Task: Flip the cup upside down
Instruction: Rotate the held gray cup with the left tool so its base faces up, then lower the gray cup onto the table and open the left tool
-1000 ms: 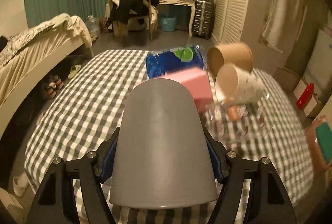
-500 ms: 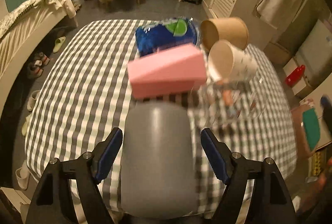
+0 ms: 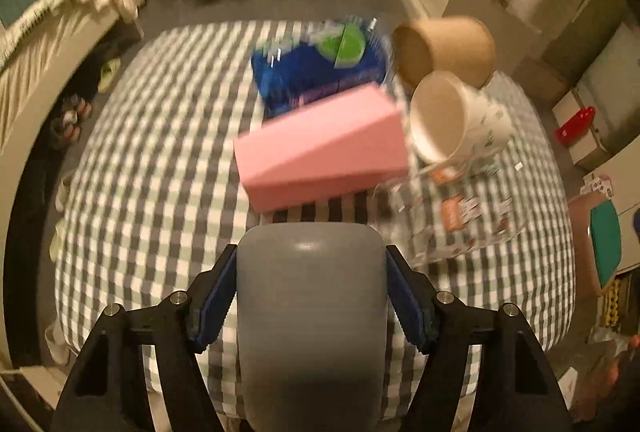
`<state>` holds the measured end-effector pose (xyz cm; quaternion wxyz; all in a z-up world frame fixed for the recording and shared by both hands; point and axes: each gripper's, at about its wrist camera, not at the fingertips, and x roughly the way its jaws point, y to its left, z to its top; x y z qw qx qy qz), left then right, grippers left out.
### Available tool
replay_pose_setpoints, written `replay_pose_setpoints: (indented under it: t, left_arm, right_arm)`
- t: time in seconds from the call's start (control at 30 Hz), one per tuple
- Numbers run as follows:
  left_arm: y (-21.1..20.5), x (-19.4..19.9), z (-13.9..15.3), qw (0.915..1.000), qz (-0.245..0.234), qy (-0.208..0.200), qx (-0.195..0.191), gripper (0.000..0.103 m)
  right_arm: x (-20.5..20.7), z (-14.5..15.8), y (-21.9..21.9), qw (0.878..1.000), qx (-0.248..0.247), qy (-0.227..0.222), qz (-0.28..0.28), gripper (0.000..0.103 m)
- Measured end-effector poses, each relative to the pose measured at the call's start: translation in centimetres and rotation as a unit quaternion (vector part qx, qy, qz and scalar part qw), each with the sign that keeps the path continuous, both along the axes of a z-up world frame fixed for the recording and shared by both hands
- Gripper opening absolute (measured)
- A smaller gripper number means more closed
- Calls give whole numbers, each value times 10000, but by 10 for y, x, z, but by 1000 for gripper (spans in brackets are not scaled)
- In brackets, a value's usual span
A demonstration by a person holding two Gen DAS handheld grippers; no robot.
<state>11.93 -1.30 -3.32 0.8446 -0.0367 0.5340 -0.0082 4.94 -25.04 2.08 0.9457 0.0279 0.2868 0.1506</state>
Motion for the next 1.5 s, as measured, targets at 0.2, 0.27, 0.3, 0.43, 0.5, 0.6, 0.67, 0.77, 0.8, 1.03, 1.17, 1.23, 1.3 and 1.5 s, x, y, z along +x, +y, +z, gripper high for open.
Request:
replay_pose_setpoints:
  t: [0.2,0.27,0.3,0.43,0.5,0.6,0.67,0.77,0.8,1.03,1.17,1.23,1.3,1.5]
  left_arm:
    - [-5,-35,15,9893,21,-1428,281,72]
    - [-5,-44,10,9852,46,-1674,359,72]
    - [-5,-50,10,9822,50,-1842,366,72]
    - [-9,-75,14,9772,68,-2074,439,72]
    - [-16,-85,17,9763,-11,-2091,552,72]
    - [-22,-102,15,9770,-113,-2028,655,72]
    - [-20,-106,15,9793,-117,-1920,623,72]
    - [-15,-107,15,9837,-34,-1733,484,72]
    - [-14,-107,15,9853,-1,-1648,444,72]
    - [-7,-96,23,9818,249,-1877,139,72]
    - [-9,-83,27,9723,312,-2304,231,72]
    - [-11,-75,23,9728,307,-2269,335,72]
    - [-13,-67,16,9752,301,-2150,419,72]
    - [-17,-61,7,9735,193,-2217,527,72]
  right_arm:
    - [0,0,0,10000,-73,16,-10,101]
    - [0,-1,2,9999,-101,20,1,101]
    - [0,-1,3,9999,-116,23,4,101]
    - [1,-4,7,9998,-180,59,11,101]
    - [3,-5,8,9997,-208,83,5,101]
    - [4,-6,10,9997,-217,104,1,101]
    - [5,-6,11,9997,-221,100,16,101]
    - [4,-7,14,9996,-257,92,31,101]
    - [4,-7,14,9996,-263,91,34,101]
    - [3,-7,12,9997,-239,88,-4,101]
    - [4,-8,9,9997,-228,98,-34,101]
    - [4,-8,8,9997,-226,110,-38,101]
    - [5,-8,8,9997,-230,115,-34,101]
    - [8,-11,10,9996,-245,143,-26,101]
